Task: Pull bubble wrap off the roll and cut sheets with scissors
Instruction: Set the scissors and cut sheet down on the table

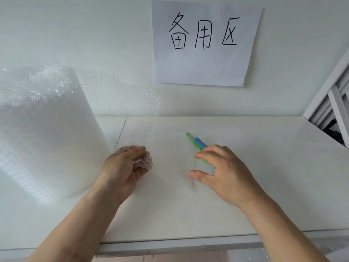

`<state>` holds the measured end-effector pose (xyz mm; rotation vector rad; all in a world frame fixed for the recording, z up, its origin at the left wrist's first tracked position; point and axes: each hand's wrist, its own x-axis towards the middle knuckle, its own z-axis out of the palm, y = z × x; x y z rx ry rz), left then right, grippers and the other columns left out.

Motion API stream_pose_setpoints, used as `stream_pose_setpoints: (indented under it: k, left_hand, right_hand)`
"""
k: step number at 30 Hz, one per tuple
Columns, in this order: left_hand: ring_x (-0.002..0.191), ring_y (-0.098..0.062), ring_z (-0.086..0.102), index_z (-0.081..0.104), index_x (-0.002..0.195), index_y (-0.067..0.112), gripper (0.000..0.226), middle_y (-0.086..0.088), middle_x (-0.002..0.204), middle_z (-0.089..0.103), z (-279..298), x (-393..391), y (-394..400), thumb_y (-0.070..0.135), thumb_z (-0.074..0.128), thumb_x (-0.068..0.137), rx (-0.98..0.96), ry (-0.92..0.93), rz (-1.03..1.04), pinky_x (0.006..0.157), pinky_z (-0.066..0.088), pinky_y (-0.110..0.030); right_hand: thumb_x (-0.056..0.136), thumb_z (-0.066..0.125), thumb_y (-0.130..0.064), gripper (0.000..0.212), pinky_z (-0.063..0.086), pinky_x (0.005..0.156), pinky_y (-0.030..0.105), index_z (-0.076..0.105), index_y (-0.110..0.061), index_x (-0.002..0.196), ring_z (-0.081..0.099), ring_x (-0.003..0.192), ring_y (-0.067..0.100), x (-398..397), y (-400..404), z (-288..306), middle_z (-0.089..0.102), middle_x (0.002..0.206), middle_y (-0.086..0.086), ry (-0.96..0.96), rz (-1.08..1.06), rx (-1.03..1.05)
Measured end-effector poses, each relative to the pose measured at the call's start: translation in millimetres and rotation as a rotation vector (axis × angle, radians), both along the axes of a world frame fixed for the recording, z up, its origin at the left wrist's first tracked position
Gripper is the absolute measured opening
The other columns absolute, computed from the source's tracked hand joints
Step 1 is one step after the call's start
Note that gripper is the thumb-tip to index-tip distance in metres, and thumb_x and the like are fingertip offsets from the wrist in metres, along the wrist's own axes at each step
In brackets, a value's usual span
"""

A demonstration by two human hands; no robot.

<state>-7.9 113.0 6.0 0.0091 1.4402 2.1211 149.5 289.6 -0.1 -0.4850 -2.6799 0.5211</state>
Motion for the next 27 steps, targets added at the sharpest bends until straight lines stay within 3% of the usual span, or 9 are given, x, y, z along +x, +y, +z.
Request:
stream_pose_setpoints:
  k: [2, 5, 12, 17, 21, 24, 27]
  left_hand:
    - [0.05, -0.021, 0.054, 0.054, 0.094, 0.003, 0.01, -0.016, 0.072, 0.06, 1, 2, -1, 0.007, 0.063, 0.091, 0.022, -0.03, -0.001, 0.052, 0.054, -0.029]
    - [0.054, -0.023, 0.054, 0.056, 0.097, 0.001, 0.019, -0.015, 0.073, 0.059, 4, 5, -3, 0.019, 0.063, 0.093, 0.001, -0.048, -0.01, 0.051, 0.052, -0.03]
    - [0.067, -0.026, 0.056, 0.062, 0.111, 0.007, 0.052, -0.013, 0.086, 0.058, 13, 11, -13, 0.052, 0.063, 0.086, -0.156, 0.058, -0.143, 0.066, 0.05, -0.038]
    - [0.098, -0.015, 0.064, 0.073, 0.106, 0.031, 0.073, 0.008, 0.112, 0.066, 14, 8, -27, 0.087, 0.054, 0.062, -0.461, 0.479, -0.283, 0.088, 0.05, -0.033]
    - [0.114, 0.018, 0.048, 0.067, 0.114, 0.043, 0.068, 0.036, 0.122, 0.056, 15, 2, -38, 0.085, 0.051, 0.062, -0.533, 0.75, -0.49, 0.091, 0.037, -0.02]
    - [0.129, 0.018, 0.036, 0.062, 0.119, 0.052, 0.065, 0.038, 0.135, 0.048, 13, -4, -45, 0.079, 0.063, 0.06, -0.519, 0.83, -0.725, 0.103, 0.032, -0.024]
    - [0.139, 0.018, 0.014, 0.055, 0.124, 0.057, 0.076, 0.038, 0.14, 0.043, 4, -10, -48, 0.078, 0.073, 0.053, -0.572, 0.939, -0.842, 0.113, 0.014, -0.026]
  right_hand:
    - [0.07, 0.052, -0.078, 0.073, 0.023, 0.101, 0.011, 0.062, -0.033, 0.127, 0.041, 0.125, 0.003, -3, -8, -2, 0.052, 0.132, -0.019, -0.067, 0.087, 0.002]
    - [0.074, 0.059, -0.072, 0.073, 0.013, 0.108, 0.014, 0.05, -0.038, 0.138, 0.028, 0.137, 0.001, -6, -17, -9, 0.038, 0.148, -0.021, -0.158, 0.164, 0.031]
    - [0.064, 0.044, -0.082, 0.081, 0.029, 0.108, 0.018, 0.061, -0.035, 0.128, 0.043, 0.127, -0.001, -2, -15, -18, 0.051, 0.135, -0.024, -0.131, 0.211, -0.016]
    - [0.066, 0.049, -0.08, 0.069, 0.033, 0.102, 0.017, 0.069, -0.036, 0.115, 0.045, 0.119, -0.003, 3, -13, -19, 0.055, 0.127, -0.025, -0.115, 0.225, -0.018]
    - [0.075, 0.055, -0.066, 0.041, 0.04, 0.092, 0.02, 0.073, -0.033, 0.09, 0.053, 0.104, 0.001, 4, -11, -23, 0.065, 0.111, -0.021, -0.022, 0.269, -0.008]
    - [0.079, 0.058, -0.057, 0.03, 0.04, 0.089, 0.018, 0.073, -0.032, 0.082, 0.051, 0.1, -0.003, 3, -9, -24, 0.066, 0.107, -0.021, 0.007, 0.31, -0.042]
    - [0.078, 0.06, -0.055, 0.028, 0.041, 0.091, 0.016, 0.072, -0.029, 0.08, 0.053, 0.106, -0.003, 5, -8, -23, 0.066, 0.11, -0.024, 0.02, 0.351, -0.173]
